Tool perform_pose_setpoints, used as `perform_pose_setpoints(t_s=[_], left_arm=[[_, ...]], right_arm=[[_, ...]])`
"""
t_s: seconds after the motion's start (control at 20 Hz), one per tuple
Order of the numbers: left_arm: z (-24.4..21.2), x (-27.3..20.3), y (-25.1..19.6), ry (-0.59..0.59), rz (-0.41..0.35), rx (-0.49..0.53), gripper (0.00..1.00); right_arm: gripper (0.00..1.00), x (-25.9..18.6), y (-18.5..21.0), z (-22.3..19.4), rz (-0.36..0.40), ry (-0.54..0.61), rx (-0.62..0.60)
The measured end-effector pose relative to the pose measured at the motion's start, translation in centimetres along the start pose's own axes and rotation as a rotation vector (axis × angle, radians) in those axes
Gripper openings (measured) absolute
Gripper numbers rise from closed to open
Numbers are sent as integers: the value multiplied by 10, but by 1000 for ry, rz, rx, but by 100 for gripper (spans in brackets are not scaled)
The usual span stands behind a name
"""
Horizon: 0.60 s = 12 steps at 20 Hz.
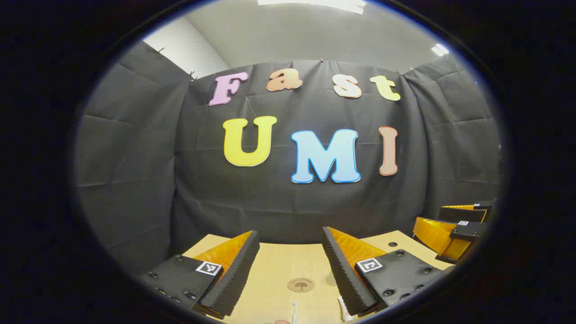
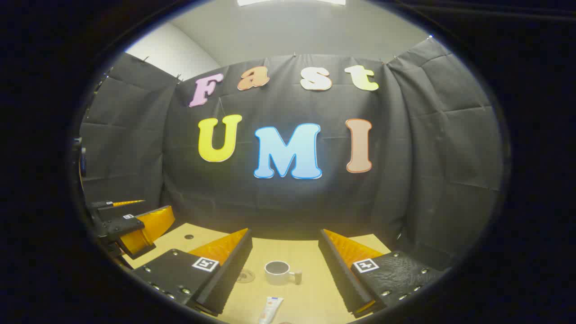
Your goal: Put the toothbrush and toothpaste on the desktop into the cup, then pick up the cup and place it on the coaster on the desktop.
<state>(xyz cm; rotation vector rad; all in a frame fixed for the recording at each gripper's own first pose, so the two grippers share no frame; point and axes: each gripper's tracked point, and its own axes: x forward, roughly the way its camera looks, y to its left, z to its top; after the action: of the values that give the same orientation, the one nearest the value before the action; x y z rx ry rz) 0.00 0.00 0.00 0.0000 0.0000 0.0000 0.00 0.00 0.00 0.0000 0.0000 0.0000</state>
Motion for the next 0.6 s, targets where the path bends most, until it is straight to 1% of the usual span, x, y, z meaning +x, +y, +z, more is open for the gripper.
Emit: perform_pose_setpoints(t_s=[0.15, 0.25, 0.3, 0.35, 0.4, 0.6], left_arm=[[1, -1, -1, -2, -6, 0, 95], [5, -4, -5, -16, -35, -8, 95], [6, -5, -6, -21, -47, -10, 93], [6, -6, -7, -23, -61, -9, 93], [8, -7, -9, -25, -69, -9, 95], [6, -2, -16, -13, -78, -16, 95]], right_arm=[[93, -2, -3, 3, -8, -4, -4], [93, -3, 2, 3, 10, -3, -3], [93, -2, 6, 0, 21, 5, -1], [93, -2, 7, -1, 25, 12, -1], [93, -2, 7, 0, 31, 12, -3], [93, -6, 6, 1, 28, 6, -26]])
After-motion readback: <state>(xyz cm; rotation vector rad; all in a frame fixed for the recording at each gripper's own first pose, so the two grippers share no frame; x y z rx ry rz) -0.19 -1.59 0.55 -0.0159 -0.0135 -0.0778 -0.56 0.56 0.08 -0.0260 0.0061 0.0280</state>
